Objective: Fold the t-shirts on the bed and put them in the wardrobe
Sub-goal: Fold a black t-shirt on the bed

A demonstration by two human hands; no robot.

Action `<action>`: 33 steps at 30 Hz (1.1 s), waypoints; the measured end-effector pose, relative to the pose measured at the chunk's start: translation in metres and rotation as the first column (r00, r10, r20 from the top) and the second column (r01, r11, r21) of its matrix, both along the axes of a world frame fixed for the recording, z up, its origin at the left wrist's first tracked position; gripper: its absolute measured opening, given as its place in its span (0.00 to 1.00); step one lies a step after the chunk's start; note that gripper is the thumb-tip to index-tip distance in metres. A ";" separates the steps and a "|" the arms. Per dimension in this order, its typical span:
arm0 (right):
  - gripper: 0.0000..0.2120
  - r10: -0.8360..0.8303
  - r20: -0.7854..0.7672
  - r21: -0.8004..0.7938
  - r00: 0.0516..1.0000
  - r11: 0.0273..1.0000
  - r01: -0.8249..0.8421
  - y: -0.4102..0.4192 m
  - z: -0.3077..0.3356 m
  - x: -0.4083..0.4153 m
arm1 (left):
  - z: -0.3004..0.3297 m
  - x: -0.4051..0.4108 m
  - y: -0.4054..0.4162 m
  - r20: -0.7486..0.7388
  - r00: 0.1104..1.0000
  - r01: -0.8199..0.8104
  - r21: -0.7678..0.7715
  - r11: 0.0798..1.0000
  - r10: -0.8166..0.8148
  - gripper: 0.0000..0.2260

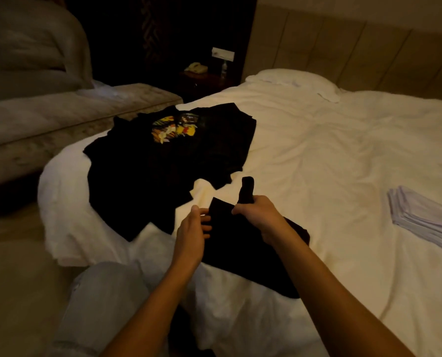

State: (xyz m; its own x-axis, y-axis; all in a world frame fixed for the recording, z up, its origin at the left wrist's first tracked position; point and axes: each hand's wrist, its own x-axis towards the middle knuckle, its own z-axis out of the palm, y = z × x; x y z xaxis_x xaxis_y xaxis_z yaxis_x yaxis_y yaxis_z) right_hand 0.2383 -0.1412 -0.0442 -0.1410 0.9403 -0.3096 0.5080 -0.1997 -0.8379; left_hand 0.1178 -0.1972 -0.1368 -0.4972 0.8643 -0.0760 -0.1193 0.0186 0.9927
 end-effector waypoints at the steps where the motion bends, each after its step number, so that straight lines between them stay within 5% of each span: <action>1: 0.12 0.010 0.017 0.015 1.000 1.000 -0.010 0.000 -0.005 -0.005 | -0.002 -0.004 0.001 0.027 1.000 0.014 -0.006 1.000 -0.014 0.22; 5: 0.14 0.066 0.056 0.019 0.996 0.998 -0.067 -0.003 -0.025 -0.024 | -0.007 -0.011 0.002 0.128 0.983 0.142 -0.042 0.989 -0.135 0.24; 9: 0.32 0.185 0.000 -0.152 0.983 0.971 -0.183 -0.004 -0.028 -0.028 | -0.005 -0.022 0.004 0.276 0.950 0.172 -0.067 0.983 -0.147 0.25; 11: 0.26 0.180 -0.081 -0.125 0.980 0.974 -0.189 -0.003 -0.023 -0.021 | -0.005 -0.028 0.007 0.266 0.953 0.180 -0.099 0.979 -0.148 0.20; 13: 0.18 0.103 -0.113 -0.012 0.988 0.994 -0.105 -0.003 -0.018 -0.007 | -0.005 -0.031 0.010 0.104 0.980 0.185 -0.141 0.973 -0.172 0.12; 15: 0.16 0.016 -0.005 0.158 1.000 0.987 -0.015 -0.003 -0.017 0.012 | -0.007 -0.029 0.013 -0.207 0.954 0.186 -0.161 0.969 -0.217 0.12; 18: 0.18 -0.006 0.316 0.358 0.949 0.927 -0.113 -0.006 -0.027 0.041 | -0.014 -0.016 0.010 -0.621 0.776 0.033 -0.143 0.989 -0.116 0.18; 20: 0.22 -0.034 0.525 0.428 0.850 0.874 -0.230 -0.007 -0.043 0.057 | -0.018 -0.013 0.008 -0.714 0.698 -0.032 -0.100 0.994 -0.050 0.18; 24: 0.33 -0.085 0.758 0.376 0.647 0.867 -0.327 -0.012 -0.084 0.078 | -0.023 -0.020 0.004 -0.711 0.704 -0.036 -0.054 0.998 -0.013 0.16; 26: 0.39 -0.082 0.744 0.388 0.663 0.861 -0.328 -0.014 -0.095 0.080 | -0.028 -0.021 -0.001 -0.726 0.687 -0.037 -0.073 0.997 -0.027 0.14; 28: 0.34 -0.102 0.671 0.432 0.735 0.859 -0.275 -0.014 -0.096 0.081 | -0.030 -0.019 -0.004 -0.740 0.673 -0.058 -0.090 0.994 -0.028 0.13; 31: 0.29 -0.292 0.426 0.530 0.857 0.848 0.026 -0.021 -0.089 0.088 | -0.026 -0.020 -0.001 -0.699 0.709 -0.041 -0.167 0.985 -0.089 0.20; 33: 0.30 -0.382 0.204 0.416 0.901 0.867 0.273 -0.027 -0.083 0.096 | -0.017 -0.021 0.004 -0.607 0.785 -0.042 -0.251 0.967 -0.124 0.25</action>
State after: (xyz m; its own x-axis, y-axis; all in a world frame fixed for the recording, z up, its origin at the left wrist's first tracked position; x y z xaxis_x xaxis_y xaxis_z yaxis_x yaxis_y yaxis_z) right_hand 0.3344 -0.1686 -0.1270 0.2338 0.9683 0.0880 0.6847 -0.0997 -0.7220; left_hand 0.0973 -0.1936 -0.1539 -0.4733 0.8805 0.0277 0.5190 0.2533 0.8164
